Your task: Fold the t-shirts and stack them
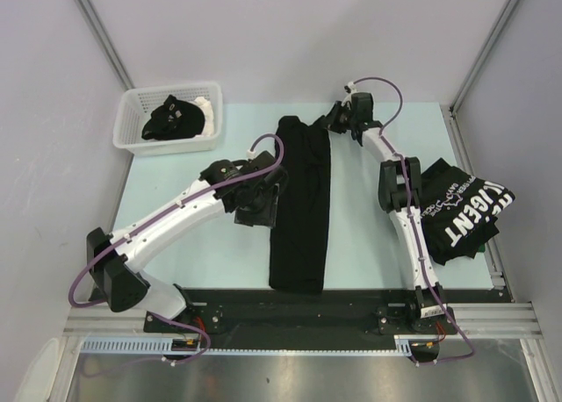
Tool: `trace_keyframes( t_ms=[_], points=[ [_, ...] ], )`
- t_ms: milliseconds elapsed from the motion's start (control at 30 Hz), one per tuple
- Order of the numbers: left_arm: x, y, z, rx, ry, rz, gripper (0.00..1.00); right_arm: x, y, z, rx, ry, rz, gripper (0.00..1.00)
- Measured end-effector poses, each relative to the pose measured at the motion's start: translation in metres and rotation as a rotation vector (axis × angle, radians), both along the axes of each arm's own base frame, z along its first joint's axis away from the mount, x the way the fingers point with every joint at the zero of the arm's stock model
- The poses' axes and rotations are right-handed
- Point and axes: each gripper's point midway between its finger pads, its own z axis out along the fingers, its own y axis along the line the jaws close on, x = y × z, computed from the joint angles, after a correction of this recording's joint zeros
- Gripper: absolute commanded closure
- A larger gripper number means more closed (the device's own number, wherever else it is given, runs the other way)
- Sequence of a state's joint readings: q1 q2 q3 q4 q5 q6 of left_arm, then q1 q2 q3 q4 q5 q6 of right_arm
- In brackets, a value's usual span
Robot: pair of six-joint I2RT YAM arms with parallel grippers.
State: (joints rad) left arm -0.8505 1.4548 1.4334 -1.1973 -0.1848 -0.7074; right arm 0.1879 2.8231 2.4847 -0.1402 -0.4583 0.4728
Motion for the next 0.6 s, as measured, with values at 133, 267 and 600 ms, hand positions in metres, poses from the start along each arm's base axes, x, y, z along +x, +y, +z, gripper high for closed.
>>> trace_keyframes(
  t_ms=[133,267,600],
  points=[
    [-0.002,-0.001,-0.003,-0.003,0.013,-0.002,0.45,0.004,0.007,0.001,0.042,-0.025,0.009,0.92],
    [-0.007,-0.001,-0.01,-0.006,0.036,-0.001,0.45,0.008,0.012,0.006,0.082,-0.057,0.016,0.92],
    [-0.018,0.002,-0.024,-0.019,0.076,0.004,0.45,0.014,0.019,0.019,0.16,-0.092,0.006,0.0]
  ],
)
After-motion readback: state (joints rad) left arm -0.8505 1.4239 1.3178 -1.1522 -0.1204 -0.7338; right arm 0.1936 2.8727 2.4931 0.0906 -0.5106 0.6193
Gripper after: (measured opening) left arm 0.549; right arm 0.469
